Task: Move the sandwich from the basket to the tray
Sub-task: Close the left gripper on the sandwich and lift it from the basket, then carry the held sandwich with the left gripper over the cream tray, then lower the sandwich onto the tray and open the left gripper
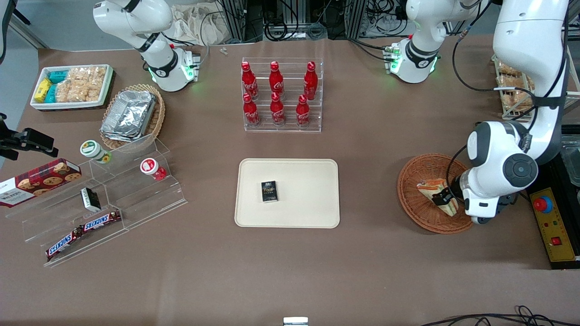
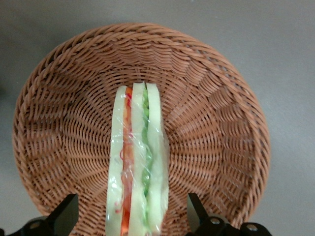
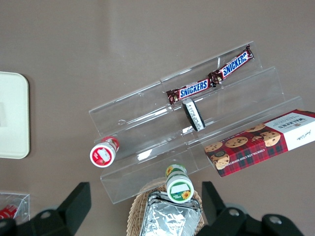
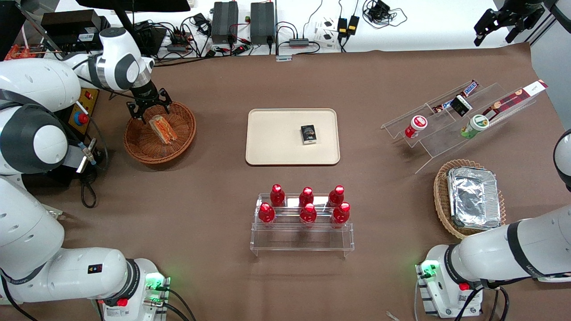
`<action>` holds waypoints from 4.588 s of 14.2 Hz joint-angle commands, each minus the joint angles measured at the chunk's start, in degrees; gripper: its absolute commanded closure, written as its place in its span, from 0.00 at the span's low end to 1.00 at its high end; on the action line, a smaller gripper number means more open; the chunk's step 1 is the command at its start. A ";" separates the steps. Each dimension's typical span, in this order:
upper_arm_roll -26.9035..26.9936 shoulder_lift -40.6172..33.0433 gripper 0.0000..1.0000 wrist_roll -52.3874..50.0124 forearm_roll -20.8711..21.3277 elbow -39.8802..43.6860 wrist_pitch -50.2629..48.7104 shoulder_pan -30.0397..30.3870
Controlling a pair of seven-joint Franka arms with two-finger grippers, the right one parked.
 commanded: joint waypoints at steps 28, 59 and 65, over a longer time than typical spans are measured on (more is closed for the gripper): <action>-2.80 -4.67 1.00 8.53 4.27 10.67 -19.18 -4.08; -10.73 8.18 0.00 7.03 3.92 26.31 -19.51 -25.46; -10.73 -16.68 0.00 14.30 1.37 5.43 -22.26 -15.01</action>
